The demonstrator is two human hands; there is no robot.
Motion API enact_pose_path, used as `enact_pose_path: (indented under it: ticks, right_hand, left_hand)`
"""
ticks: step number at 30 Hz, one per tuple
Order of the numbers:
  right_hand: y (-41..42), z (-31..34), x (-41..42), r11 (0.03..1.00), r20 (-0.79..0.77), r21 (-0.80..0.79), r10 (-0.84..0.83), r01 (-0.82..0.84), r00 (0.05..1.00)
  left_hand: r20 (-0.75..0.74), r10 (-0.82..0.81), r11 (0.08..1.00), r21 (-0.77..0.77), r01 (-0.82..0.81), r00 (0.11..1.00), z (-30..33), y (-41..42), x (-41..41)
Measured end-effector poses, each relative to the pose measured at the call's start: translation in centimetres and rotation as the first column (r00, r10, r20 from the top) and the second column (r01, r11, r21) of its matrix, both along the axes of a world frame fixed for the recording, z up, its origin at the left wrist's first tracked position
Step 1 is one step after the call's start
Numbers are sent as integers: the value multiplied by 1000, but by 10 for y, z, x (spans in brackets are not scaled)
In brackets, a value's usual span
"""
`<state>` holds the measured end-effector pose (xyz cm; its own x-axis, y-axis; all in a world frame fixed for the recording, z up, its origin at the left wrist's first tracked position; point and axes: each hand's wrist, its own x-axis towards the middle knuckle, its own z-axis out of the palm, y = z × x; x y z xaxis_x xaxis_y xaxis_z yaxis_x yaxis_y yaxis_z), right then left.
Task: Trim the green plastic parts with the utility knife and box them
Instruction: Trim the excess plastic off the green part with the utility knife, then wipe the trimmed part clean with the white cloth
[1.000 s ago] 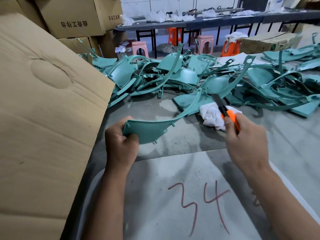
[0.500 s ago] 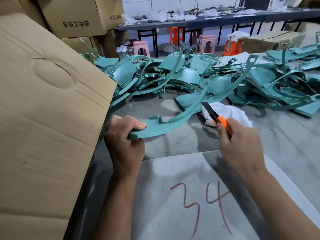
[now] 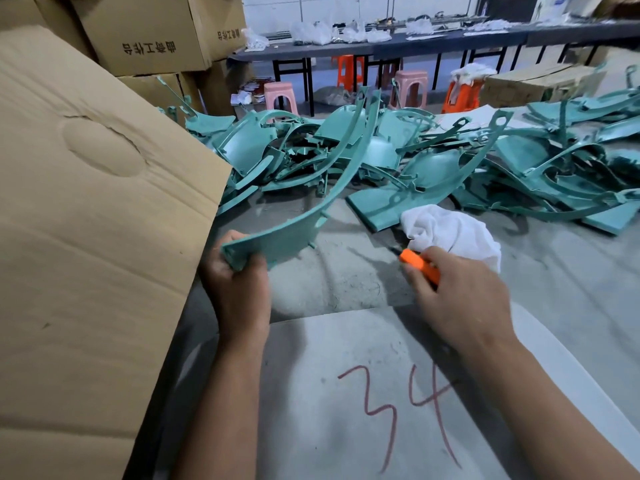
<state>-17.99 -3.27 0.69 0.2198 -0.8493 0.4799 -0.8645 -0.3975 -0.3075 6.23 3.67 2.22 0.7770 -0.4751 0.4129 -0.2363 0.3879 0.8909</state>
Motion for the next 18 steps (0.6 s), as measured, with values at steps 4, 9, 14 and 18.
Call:
enact_pose_path:
  ticks: [4, 9, 14, 18]
  right_hand:
    - [3, 0, 11, 986, -70, 59, 161, -157, 984]
    - [3, 1, 7, 976, -142, 128, 195, -177, 970]
    - [-9, 9, 6, 990, -43, 113, 86, -81, 995]
    - [-46, 20, 4, 969, -107, 54, -234, 241, 966]
  left_hand:
    - [-223, -131, 991, -27, 128, 966, 1, -4, -7]
    - [-428, -242, 969, -56, 242, 871, -2, -5, -10]
    - [-509, -172, 982, -24, 186, 843, -1, -4, -6]
    - [-611, -184, 977, -29, 210, 770, 1, 0, -3]
